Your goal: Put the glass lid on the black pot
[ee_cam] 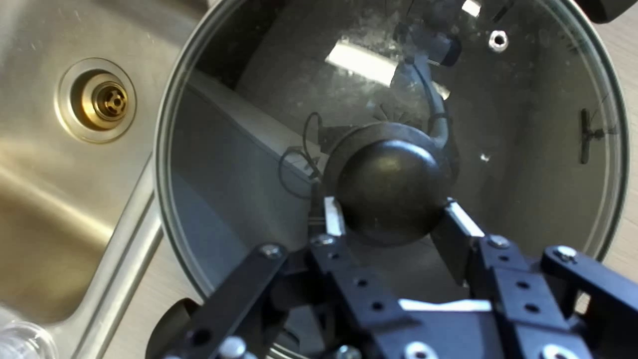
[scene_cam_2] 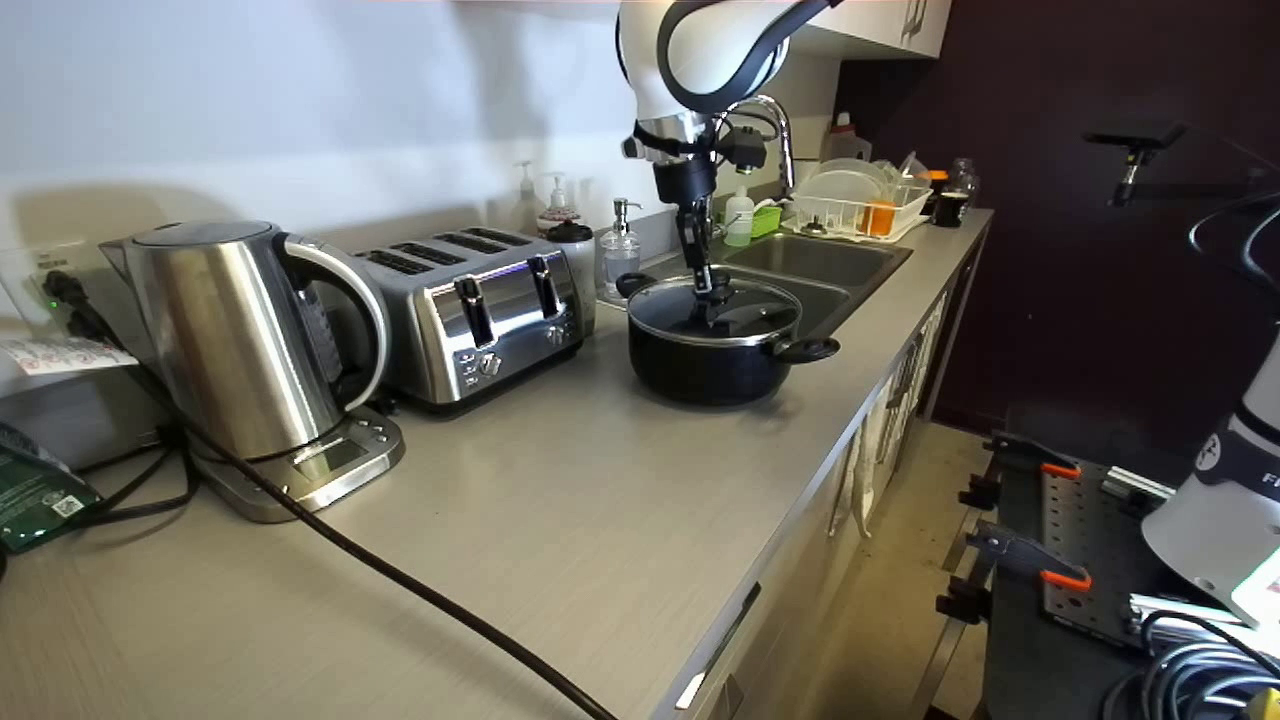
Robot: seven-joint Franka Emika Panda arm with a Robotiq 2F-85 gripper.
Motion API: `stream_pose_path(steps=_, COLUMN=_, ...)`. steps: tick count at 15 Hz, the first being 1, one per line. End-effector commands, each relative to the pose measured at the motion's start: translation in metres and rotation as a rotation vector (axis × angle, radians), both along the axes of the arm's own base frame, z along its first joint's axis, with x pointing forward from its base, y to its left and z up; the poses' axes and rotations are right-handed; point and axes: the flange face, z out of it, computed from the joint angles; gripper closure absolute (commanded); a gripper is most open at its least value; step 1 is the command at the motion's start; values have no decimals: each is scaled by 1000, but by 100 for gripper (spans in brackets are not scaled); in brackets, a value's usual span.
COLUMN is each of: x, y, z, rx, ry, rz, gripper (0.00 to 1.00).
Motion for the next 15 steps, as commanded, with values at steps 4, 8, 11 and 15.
stream_pose_path(steps=4, x=8, y=7, z=6, rx=-10, ry=-17, rz=11, gripper=77)
stream_pose_path(steps=8, x=5, y=6, z=7, rx=6, ry=-38, rz=16, gripper=77)
stream_pose_path(steps=11, x=2, y=6, z=11, rx=28, ry=-87, rz=13, gripper=77)
stream_pose_path(steps=15, x=-9, y=8, z=25, rx=54, ry=-185, rz=24, gripper=13)
